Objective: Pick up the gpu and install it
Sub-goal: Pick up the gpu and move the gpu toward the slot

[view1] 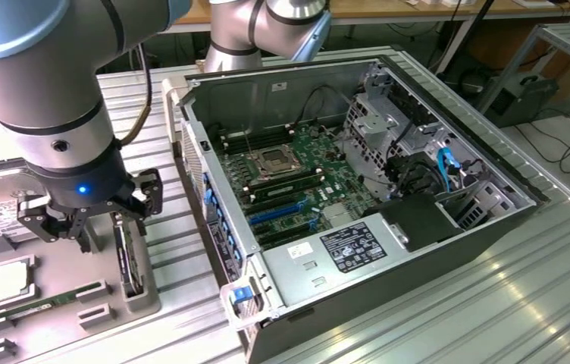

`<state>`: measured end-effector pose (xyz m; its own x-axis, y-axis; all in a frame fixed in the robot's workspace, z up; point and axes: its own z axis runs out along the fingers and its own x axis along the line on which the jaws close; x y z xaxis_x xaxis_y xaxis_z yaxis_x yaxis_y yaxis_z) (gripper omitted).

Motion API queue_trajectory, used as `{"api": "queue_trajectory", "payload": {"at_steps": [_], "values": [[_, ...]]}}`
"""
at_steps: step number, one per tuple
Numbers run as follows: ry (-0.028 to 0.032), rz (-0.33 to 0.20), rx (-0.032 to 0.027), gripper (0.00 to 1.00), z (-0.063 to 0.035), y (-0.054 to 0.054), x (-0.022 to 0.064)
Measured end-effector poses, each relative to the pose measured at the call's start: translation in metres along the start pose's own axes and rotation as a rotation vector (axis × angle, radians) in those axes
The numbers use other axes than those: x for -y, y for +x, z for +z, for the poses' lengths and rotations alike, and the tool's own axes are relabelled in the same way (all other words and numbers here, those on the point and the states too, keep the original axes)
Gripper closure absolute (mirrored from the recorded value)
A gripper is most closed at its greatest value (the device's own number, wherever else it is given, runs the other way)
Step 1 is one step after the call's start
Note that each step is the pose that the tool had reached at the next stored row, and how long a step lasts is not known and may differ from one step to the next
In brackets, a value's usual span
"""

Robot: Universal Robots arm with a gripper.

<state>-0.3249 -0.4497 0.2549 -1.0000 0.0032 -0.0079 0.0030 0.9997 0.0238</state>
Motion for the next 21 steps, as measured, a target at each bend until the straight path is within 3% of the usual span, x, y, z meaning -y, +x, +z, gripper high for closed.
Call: {"api": "queue_trajectory", "payload": {"at_steps": [5,16,17,18,21], "values": [[0.0004,0.046,-0.0021,0.28,0.0085,0.000,0.0002],[0.0008,0.044,-0.0137,0.28,0.0293,-0.003,0.0008],[0.0008,0.044,-0.0137,0.29,0.0293,-0.003,0.0008],[0.0008,0.044,-0.0137,0.36,0.0293,-0.003,0.0008],[0.0005,0.044,-0.0135,0.38,0.0297,-0.005,0.0008]]}}
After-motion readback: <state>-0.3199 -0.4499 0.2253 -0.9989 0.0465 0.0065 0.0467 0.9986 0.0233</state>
